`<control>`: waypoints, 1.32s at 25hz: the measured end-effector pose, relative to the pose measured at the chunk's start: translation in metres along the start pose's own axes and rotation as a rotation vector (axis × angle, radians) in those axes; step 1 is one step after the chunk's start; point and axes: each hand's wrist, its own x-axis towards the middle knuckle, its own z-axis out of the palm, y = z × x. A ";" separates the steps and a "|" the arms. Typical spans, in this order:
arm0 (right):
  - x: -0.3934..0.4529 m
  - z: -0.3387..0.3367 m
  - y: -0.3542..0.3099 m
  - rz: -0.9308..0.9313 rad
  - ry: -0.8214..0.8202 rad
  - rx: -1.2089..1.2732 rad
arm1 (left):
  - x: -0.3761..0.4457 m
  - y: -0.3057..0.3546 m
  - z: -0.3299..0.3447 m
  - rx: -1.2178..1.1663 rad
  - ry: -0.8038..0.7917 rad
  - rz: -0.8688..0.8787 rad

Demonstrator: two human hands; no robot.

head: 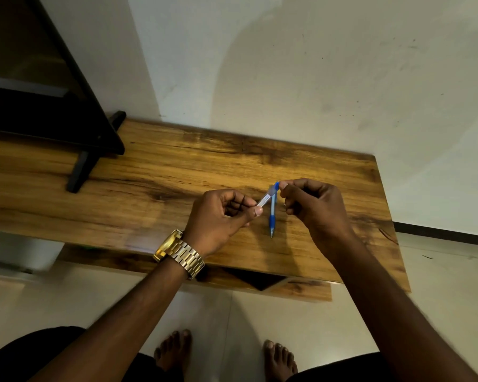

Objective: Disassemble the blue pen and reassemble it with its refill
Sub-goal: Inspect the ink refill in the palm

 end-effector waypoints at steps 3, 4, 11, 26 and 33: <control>0.000 -0.001 0.000 -0.026 0.009 -0.042 | -0.002 0.000 0.002 -0.004 -0.012 -0.014; 0.000 -0.002 0.000 -0.046 -0.002 -0.077 | -0.002 0.001 0.002 -0.010 -0.014 -0.020; -0.002 -0.004 -0.005 -0.106 0.000 -0.046 | -0.002 0.003 0.002 -0.042 -0.026 -0.038; -0.005 -0.040 0.004 0.213 0.062 -0.916 | 0.004 0.000 -0.010 -0.118 0.099 -0.091; 0.004 -0.022 -0.001 0.096 0.103 0.729 | -0.010 0.026 0.004 -0.213 -0.032 -0.119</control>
